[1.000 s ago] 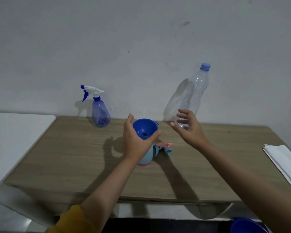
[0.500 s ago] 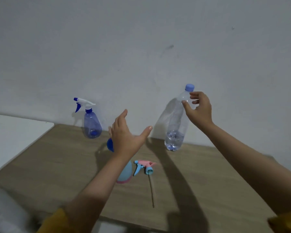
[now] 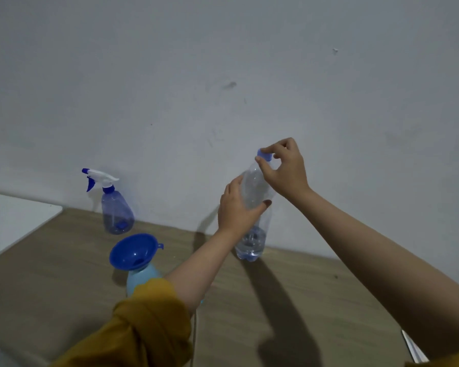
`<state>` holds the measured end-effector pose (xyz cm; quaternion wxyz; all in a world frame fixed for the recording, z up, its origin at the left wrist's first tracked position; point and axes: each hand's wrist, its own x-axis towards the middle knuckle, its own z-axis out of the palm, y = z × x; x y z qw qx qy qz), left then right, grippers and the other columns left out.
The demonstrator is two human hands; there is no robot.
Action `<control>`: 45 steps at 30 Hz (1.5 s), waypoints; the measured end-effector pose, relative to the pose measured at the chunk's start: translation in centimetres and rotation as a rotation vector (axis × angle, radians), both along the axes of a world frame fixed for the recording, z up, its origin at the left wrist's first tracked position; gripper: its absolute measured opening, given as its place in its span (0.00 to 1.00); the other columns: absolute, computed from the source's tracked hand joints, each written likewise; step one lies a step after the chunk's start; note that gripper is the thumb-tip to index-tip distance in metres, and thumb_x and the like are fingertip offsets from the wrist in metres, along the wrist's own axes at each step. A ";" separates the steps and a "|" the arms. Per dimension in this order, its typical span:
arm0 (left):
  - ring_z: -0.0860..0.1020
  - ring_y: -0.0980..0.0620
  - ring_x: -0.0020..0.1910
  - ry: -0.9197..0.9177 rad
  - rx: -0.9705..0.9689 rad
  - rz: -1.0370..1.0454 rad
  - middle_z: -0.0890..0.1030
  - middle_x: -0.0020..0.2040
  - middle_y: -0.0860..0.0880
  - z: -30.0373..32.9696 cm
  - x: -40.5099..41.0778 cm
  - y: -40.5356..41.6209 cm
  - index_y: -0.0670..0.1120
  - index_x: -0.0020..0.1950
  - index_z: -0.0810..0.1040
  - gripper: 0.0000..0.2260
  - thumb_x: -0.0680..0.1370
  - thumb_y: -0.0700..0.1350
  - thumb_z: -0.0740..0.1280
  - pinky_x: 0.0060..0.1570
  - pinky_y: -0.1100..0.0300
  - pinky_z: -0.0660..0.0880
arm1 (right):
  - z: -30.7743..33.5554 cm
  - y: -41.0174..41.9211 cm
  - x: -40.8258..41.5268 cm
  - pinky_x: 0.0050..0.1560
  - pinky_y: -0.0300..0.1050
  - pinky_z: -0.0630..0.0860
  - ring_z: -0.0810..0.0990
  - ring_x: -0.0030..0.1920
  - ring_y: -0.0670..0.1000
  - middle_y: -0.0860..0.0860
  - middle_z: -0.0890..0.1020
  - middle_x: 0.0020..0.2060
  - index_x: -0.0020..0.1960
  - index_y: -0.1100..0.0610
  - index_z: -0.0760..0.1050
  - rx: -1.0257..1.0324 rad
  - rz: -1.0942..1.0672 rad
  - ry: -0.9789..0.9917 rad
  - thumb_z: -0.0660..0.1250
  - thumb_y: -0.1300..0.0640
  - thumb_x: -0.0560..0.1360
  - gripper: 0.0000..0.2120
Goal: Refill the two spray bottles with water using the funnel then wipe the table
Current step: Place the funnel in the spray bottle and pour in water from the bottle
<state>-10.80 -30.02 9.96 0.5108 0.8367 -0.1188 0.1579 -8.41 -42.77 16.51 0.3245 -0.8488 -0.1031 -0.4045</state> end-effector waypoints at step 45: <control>0.78 0.48 0.59 0.002 -0.097 -0.130 0.76 0.64 0.45 -2.3 -13.8 5.6 0.54 0.70 0.61 0.35 0.68 0.50 0.76 0.52 0.62 0.75 | 4.4 4.5 -16.1 0.33 0.38 0.70 0.74 0.30 0.43 0.48 0.78 0.28 0.34 0.57 0.73 -0.155 0.080 0.242 0.78 0.53 0.66 0.15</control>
